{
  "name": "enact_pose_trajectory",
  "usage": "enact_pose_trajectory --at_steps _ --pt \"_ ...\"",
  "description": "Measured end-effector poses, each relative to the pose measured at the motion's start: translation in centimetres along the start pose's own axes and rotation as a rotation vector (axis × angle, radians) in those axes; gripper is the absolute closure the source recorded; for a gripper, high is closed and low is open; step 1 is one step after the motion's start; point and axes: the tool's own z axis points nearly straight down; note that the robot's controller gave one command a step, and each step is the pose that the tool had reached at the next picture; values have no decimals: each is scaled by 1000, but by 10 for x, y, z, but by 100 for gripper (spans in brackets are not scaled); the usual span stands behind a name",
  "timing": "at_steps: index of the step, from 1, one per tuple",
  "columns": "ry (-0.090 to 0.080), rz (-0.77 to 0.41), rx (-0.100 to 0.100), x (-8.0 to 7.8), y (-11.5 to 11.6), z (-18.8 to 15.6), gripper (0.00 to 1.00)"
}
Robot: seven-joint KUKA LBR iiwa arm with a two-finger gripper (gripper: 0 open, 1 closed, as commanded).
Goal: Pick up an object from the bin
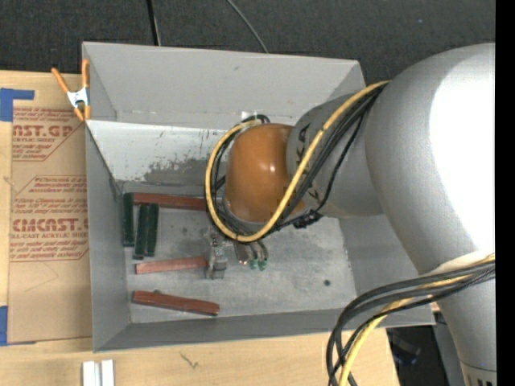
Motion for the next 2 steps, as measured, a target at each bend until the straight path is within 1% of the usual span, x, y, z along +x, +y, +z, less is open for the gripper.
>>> enact_pose_trajectory --at_steps 1,2 --pt "0 0 0 0 0 0 100" --pt "-5 43 -1 3 6 -152 100"
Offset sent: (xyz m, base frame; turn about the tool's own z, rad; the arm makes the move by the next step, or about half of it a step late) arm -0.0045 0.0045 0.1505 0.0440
